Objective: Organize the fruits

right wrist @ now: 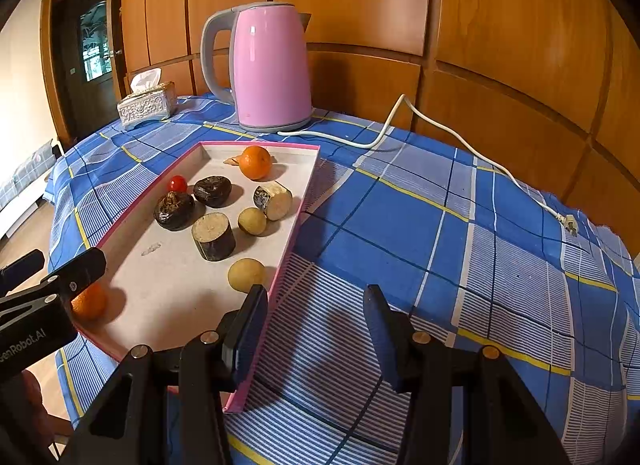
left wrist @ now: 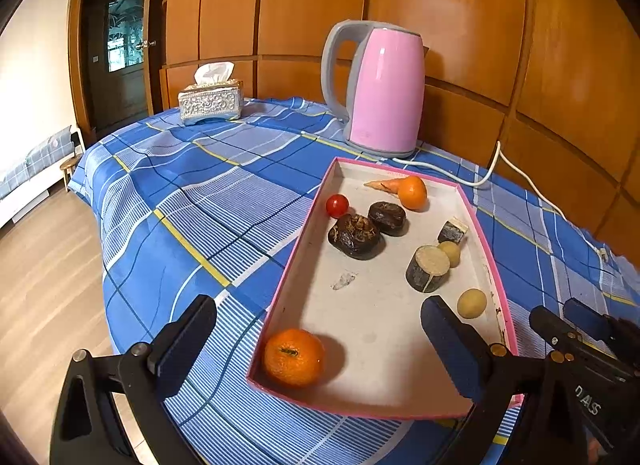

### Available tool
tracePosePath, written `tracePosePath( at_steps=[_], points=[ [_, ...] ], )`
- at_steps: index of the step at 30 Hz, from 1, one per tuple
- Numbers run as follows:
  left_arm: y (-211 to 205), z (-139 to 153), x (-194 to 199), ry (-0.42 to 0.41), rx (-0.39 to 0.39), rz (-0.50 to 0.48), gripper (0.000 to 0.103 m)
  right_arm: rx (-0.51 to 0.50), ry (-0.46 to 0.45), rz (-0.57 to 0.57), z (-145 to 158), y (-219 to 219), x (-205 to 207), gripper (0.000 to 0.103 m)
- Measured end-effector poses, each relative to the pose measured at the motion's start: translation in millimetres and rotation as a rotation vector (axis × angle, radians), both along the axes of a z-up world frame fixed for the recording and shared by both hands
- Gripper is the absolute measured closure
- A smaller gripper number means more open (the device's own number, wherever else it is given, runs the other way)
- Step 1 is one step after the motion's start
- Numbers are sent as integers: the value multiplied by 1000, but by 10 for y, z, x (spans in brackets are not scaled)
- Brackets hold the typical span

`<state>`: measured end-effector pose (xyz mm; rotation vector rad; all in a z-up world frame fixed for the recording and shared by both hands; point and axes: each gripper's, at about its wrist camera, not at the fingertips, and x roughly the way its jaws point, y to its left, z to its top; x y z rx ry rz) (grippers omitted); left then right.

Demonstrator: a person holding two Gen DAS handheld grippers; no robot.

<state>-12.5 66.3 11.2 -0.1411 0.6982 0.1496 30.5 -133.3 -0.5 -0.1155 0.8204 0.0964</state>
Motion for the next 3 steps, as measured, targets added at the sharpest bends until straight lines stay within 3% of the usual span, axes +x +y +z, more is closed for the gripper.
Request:
tracePosePath(
  at_steps=[3],
  points=[
    [16, 2, 15, 6, -8, 0, 0, 11, -1, -6, 2, -32, 7, 52]
  ],
)
